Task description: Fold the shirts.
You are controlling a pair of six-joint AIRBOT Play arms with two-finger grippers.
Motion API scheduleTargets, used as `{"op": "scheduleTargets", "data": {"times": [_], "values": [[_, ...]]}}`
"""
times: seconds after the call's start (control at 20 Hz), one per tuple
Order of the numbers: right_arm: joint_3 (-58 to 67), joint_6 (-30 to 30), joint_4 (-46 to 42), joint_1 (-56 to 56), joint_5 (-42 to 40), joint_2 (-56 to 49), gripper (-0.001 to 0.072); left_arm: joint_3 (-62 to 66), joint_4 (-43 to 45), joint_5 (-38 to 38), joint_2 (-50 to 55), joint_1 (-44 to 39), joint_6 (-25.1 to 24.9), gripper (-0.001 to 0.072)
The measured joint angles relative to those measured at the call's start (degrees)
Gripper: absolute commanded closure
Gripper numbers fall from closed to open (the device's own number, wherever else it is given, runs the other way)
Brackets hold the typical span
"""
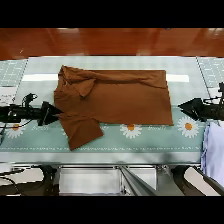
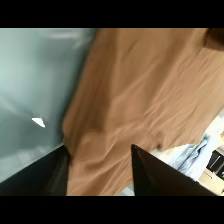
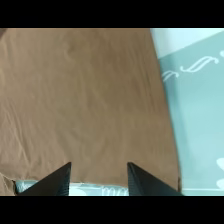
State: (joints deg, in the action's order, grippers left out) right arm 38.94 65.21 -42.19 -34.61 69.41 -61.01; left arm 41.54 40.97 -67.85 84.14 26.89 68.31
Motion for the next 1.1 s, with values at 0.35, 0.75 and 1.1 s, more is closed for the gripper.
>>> {"op": "scheduleTargets", "data": {"times": [0.35, 0.75, 1.1], "values": [[-0.4, 2.3, -5.1, -2.0, 0.7, 0.0, 0.0305, 2.3, 0.4, 3.2, 0.5, -4.4, -1.0, 0.0685], [-4.1, 8.3, -12.0, -3.6, 1.7, -7.2, 0.0305, 3.9, 0.2, 1.4, 0.4, -4.9, -1.5, 0.0685], [-1.0, 7.5, -5.6, 4.8, -2.2, -16.0, 0.0327, 4.0, 0.1, 1.2, 0.4, -4.9, -1.5, 0.0685]]}}
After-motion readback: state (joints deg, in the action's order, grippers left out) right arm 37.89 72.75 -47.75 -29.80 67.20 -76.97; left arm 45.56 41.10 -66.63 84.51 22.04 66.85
